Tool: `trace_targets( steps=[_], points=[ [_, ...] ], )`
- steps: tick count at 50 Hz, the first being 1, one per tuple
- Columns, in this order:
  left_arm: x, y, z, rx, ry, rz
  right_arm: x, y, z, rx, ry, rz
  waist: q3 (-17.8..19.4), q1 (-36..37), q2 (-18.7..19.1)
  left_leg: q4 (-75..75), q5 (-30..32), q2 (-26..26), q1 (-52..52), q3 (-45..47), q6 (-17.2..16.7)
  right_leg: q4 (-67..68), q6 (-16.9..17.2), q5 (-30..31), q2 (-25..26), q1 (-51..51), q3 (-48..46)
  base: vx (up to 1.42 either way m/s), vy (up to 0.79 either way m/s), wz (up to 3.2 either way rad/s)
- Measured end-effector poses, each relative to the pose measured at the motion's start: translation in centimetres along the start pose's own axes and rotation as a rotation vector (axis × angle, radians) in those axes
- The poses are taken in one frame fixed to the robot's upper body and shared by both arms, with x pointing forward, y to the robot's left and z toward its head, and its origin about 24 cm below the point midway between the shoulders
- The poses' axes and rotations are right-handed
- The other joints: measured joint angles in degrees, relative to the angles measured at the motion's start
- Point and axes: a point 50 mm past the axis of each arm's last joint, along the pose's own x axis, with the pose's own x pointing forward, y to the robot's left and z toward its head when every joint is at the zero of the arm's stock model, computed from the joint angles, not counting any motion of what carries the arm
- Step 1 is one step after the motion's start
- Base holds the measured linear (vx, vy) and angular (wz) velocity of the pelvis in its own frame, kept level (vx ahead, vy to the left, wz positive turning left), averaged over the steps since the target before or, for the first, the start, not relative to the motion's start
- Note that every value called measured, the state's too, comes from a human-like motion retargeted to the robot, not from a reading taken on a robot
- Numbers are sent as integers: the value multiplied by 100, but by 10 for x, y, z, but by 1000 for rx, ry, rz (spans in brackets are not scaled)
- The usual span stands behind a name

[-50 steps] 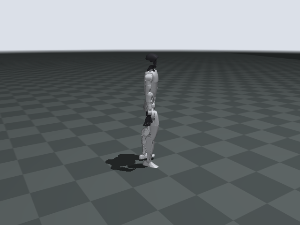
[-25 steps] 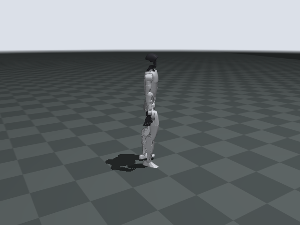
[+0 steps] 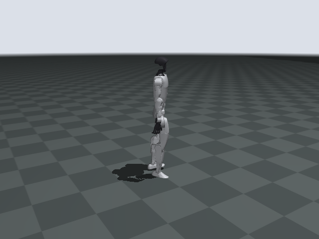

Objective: Upper body actions

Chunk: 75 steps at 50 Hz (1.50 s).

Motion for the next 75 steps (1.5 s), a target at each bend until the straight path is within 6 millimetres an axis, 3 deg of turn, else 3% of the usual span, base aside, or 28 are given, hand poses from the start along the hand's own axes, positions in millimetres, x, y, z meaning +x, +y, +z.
trace_targets(
  steps=[75],
  points=[
    [-1, 1, 3, 20, -2, -1, -1, -3, 2, -10, -3, -7, 50, 73, -32, 6, 26, 9, 16, 6, 4, 4, 39, -18, -14, 38, 2, 0, 0, 0]
  ],
)
